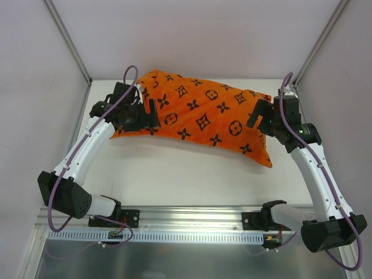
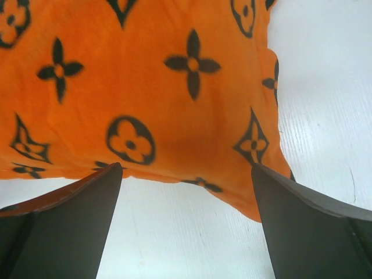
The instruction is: Remove the pillowcase from the pillow
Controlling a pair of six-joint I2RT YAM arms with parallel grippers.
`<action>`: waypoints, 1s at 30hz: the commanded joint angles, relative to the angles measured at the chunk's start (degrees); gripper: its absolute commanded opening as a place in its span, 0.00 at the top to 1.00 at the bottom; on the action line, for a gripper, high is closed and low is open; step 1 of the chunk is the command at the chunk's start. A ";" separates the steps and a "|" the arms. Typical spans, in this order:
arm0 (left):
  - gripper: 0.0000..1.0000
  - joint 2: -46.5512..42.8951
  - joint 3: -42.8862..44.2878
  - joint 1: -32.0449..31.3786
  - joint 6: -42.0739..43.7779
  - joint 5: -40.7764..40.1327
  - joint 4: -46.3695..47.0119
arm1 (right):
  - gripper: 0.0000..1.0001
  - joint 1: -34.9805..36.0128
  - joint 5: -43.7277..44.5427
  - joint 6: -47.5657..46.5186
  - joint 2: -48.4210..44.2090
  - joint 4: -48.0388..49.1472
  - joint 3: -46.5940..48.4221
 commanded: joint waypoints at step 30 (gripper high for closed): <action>0.94 17.81 15.89 -14.42 -4.55 1.70 9.63 | 0.01 2.69 2.81 0.93 -8.11 -4.61 -5.22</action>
